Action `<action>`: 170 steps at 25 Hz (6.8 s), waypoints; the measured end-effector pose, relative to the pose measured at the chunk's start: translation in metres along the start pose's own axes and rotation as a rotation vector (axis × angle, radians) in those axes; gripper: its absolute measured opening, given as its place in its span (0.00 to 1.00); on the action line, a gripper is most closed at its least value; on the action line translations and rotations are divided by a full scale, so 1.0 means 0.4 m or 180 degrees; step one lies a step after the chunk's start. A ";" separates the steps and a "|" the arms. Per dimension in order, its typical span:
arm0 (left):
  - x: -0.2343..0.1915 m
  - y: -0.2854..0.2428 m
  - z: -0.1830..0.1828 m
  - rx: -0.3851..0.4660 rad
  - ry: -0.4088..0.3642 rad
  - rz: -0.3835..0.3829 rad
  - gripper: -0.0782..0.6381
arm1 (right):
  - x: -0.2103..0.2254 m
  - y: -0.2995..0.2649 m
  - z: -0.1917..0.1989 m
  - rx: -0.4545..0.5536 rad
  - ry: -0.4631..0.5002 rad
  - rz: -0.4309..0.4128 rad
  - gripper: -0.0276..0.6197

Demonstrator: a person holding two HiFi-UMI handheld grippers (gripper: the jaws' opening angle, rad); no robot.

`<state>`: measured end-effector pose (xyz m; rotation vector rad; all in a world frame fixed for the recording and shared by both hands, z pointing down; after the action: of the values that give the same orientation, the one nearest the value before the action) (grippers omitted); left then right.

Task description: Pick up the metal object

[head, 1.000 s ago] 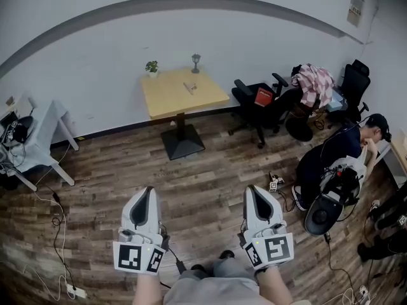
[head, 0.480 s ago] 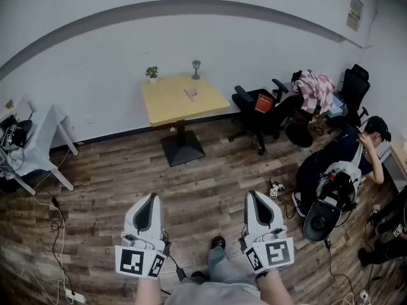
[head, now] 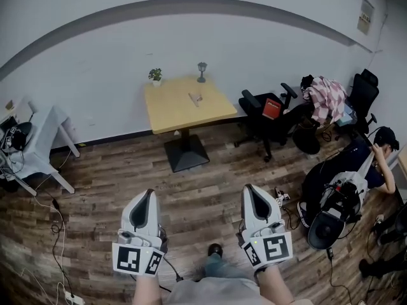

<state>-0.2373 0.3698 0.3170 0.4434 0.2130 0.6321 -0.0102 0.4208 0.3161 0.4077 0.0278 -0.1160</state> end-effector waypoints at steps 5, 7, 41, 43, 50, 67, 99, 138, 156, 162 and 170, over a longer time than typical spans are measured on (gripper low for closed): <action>-0.024 -0.123 0.029 0.0032 -0.0063 0.0008 0.11 | 0.065 -0.127 0.019 0.0064 -0.0042 -0.0054 0.05; -0.036 -0.161 0.051 -0.0012 -0.0095 -0.0014 0.11 | 0.088 -0.169 0.032 0.0067 -0.0073 -0.0072 0.05; -0.141 -0.576 0.305 -0.0083 -0.0138 -0.0191 0.11 | 0.389 -0.526 0.284 -0.0107 -0.0263 -0.0049 0.05; -0.169 -0.610 0.322 -0.0074 -0.0094 -0.0188 0.11 | 0.393 -0.566 0.297 -0.0105 -0.0239 -0.0035 0.05; -0.270 -0.746 0.367 -0.0078 -0.0075 -0.0072 0.11 | 0.407 -0.737 0.331 -0.0036 -0.0174 0.0008 0.05; -0.501 -0.957 0.447 -0.0075 -0.0018 0.0127 0.11 | 0.383 -1.004 0.435 -0.0019 -0.0103 0.0199 0.05; -0.690 -1.219 0.618 -0.0122 0.0055 0.0129 0.11 | 0.460 -1.316 0.591 -0.0052 -0.0043 0.0207 0.05; -0.686 -1.627 1.086 -0.1141 -0.0047 0.0041 0.11 | 0.748 -1.672 1.067 -0.0984 -0.0481 -0.0501 0.05; -0.588 -1.660 1.497 -0.2432 -0.0096 0.1495 0.30 | 0.791 -1.580 1.222 -0.1565 -0.0639 -0.0461 0.05; -0.591 -1.636 1.634 -0.2872 -0.0191 0.1848 0.44 | 0.818 -1.552 1.244 -0.1681 -0.0654 -0.0366 0.05; -0.609 -1.610 1.769 -0.3339 -0.0243 0.2179 0.54 | 0.838 -1.513 1.268 -0.1822 -0.0669 -0.0257 0.05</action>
<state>0.1355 -0.4773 0.6606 -0.5081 -0.3687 1.2800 0.2531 -0.3681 0.5262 -0.1788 -0.1280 -0.2224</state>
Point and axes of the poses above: the fingertips, and each gripper's own axes: y backward along the fingers, x to its right, z out of its underside, the point moved 1 cm from there along y, backward along the fingers, and after that the axes turned 12 degrees about x, right-handed, at the moved point
